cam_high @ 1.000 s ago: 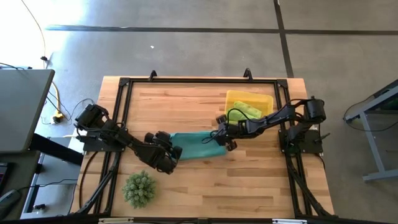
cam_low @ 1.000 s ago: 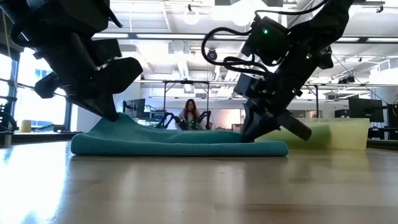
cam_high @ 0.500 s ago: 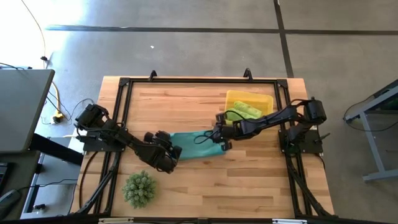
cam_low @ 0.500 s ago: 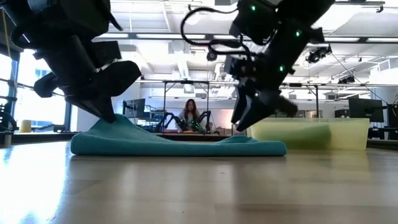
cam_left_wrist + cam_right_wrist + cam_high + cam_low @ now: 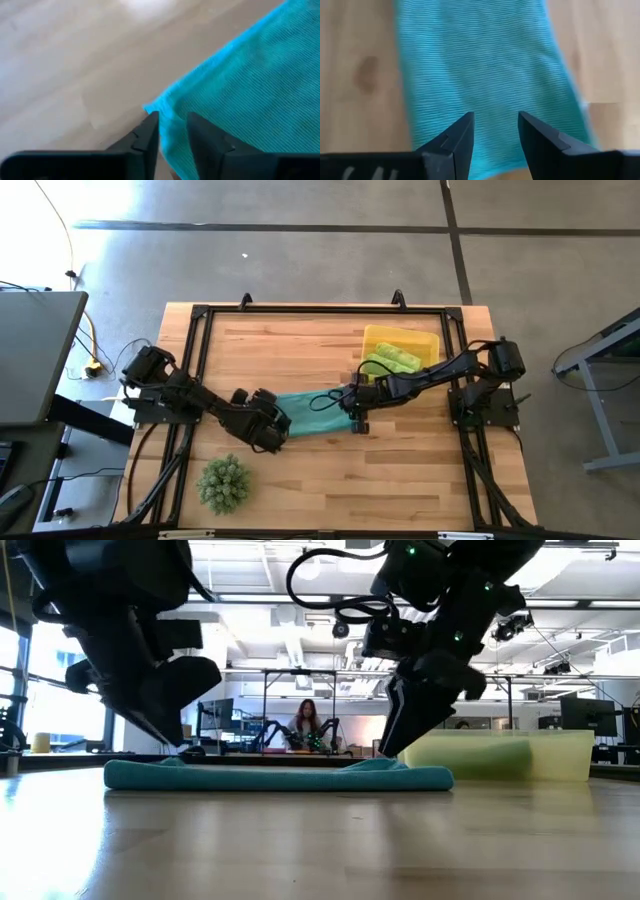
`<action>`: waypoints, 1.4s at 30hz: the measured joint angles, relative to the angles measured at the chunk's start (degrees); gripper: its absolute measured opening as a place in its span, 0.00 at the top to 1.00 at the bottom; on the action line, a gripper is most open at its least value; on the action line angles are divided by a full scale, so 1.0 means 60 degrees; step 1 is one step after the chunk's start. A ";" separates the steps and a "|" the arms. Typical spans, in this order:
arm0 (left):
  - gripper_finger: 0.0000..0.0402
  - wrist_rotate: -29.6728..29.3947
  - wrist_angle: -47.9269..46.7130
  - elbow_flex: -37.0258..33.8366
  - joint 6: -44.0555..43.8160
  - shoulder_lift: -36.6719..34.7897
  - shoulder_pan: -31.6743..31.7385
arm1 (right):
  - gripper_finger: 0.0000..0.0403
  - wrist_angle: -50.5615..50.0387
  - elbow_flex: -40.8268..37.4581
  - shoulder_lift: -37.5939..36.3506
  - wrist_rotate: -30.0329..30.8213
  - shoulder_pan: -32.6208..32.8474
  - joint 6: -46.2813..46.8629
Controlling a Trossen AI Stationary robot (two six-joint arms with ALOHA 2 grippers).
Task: Roll microfiber towels into tight, uniform cylinder then place into a basket
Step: Roll the blue towel
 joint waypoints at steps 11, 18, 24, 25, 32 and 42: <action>0.62 0.1809 0.0210 0.0007 0.2660 0.0000 0.1141 | 0.64 -0.0475 -0.0007 0.0000 -0.0456 0.0678 0.2831; 0.63 0.3275 0.1148 0.0007 0.4548 0.0000 0.1245 | 0.64 -0.0927 -0.0007 0.0000 -0.0275 0.0968 0.3942; 0.63 0.4256 0.1954 0.0007 0.4463 0.0000 0.1009 | 0.64 -0.1060 -0.0011 0.0000 0.0695 0.1048 0.3433; 0.63 0.4463 0.2157 0.0007 0.4331 0.0000 0.0911 | 0.64 -0.1054 -0.0011 0.0000 0.0875 0.1038 0.3201; 0.63 0.5555 0.4372 0.0004 0.3691 0.0000 0.0241 | 0.64 -0.0829 -0.0011 0.0000 0.3074 0.0704 0.1052; 0.63 0.4994 0.5206 0.0292 0.6948 0.0000 0.0081 | 0.64 -0.1132 0.0384 0.0000 0.2263 0.0633 0.2546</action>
